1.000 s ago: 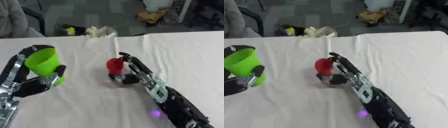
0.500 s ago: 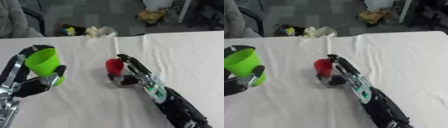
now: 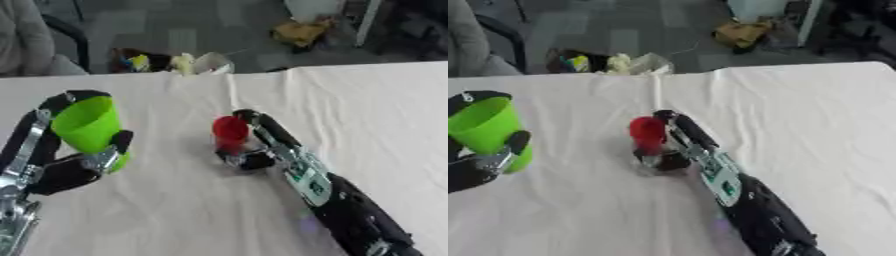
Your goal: Pour the contents of one cup into another cup.
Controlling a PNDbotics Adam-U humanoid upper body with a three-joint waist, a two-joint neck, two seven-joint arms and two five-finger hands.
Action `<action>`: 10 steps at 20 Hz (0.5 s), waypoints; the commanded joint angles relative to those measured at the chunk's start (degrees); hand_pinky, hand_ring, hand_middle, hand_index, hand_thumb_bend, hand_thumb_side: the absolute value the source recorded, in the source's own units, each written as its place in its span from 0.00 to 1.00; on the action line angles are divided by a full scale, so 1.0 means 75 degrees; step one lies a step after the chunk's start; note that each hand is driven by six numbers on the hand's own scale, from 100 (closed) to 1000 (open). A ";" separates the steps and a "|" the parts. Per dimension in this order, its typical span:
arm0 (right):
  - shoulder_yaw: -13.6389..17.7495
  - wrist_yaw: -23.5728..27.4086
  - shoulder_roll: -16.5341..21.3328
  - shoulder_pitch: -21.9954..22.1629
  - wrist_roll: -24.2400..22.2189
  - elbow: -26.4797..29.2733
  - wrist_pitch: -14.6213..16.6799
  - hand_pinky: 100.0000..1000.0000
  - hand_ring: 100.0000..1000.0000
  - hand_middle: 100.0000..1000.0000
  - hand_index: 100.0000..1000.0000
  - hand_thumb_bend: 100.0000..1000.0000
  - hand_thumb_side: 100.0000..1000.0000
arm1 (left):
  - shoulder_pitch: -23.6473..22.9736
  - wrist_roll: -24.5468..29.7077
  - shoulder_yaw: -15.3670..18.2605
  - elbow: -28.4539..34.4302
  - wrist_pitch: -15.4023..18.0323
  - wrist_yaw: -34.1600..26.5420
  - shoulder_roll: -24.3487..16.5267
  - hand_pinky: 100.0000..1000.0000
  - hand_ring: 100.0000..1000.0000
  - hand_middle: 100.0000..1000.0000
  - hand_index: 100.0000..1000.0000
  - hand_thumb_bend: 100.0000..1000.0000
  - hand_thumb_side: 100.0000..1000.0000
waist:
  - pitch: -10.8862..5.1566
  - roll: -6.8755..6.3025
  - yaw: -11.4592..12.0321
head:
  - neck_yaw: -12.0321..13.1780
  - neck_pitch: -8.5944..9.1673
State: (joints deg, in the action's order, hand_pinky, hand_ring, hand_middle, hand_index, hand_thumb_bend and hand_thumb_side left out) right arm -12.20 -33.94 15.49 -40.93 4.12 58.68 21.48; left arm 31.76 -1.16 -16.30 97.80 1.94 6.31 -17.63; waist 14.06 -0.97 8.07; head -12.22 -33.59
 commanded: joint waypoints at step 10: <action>0.0154 0.0675 0.0727 0.0237 -0.0111 0.1184 -0.0504 0.83 0.87 0.26 0.61 0.00 0.27 | -0.0280 -0.0495 0.0650 0.0616 -0.0107 -0.0128 -0.0467 0.13 0.18 0.29 0.70 0.00 0.15 | -0.0308 0.0003 -0.0234 | 0.0038 -0.0006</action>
State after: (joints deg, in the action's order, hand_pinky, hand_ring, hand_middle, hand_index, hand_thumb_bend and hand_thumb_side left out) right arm -11.73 -29.76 19.09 -38.40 3.31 65.43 18.20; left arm 29.13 -4.26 -12.61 100.94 1.15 5.77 -19.61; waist 12.99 -0.92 6.31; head -12.12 -33.67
